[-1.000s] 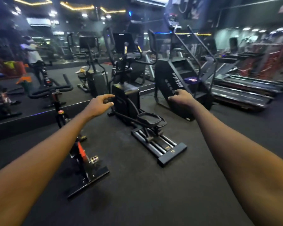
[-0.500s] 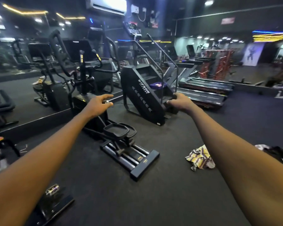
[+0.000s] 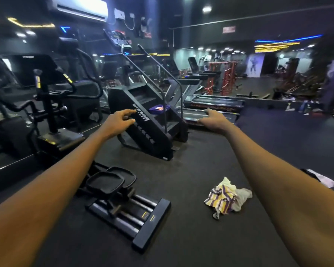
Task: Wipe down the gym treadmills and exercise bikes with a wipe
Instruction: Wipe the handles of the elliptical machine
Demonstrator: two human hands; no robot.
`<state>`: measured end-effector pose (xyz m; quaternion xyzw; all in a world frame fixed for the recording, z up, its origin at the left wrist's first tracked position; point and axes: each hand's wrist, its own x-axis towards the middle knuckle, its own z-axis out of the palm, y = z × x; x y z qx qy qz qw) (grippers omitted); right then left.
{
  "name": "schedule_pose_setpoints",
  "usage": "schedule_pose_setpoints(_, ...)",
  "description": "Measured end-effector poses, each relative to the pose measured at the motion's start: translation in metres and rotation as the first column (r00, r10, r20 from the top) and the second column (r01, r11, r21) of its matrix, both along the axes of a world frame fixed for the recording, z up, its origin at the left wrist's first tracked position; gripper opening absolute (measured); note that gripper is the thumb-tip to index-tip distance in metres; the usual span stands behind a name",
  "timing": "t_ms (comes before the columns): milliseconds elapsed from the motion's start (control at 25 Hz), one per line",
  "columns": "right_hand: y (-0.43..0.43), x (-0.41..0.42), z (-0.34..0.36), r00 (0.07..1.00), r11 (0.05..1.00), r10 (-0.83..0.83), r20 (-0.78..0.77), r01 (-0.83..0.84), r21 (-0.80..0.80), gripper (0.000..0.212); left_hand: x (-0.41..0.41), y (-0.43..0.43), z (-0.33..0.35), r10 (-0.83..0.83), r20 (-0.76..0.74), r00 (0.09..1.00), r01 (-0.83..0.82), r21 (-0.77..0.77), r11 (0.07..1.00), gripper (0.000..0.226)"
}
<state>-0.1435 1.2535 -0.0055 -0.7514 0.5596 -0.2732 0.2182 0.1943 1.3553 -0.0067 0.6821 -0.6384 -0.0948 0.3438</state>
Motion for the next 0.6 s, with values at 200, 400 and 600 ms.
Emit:
schedule_pose_setpoints(200,-0.114,-0.006,0.012,0.998,0.998,-0.05,-0.026,0.049,-0.039,0.066,0.003,-0.127,0.01,-0.037,-0.019,0.999,0.036,-0.017,0.999,0.042)
schedule_pose_setpoints(400,-0.256,-0.016,0.003,0.999,0.999,-0.042,-0.02,0.042,-0.033,0.068,-0.005,-0.268,0.003,-0.045,-0.023,0.999,0.045,-0.015,0.999,0.042)
schedule_pose_setpoints(600,-0.393,-0.03,0.009,0.999,1.0,-0.023,-0.033,0.022,-0.02,0.066,-0.018,-0.402,0.013,-0.005,-0.011,1.0,0.005,-0.003,1.0,0.042)
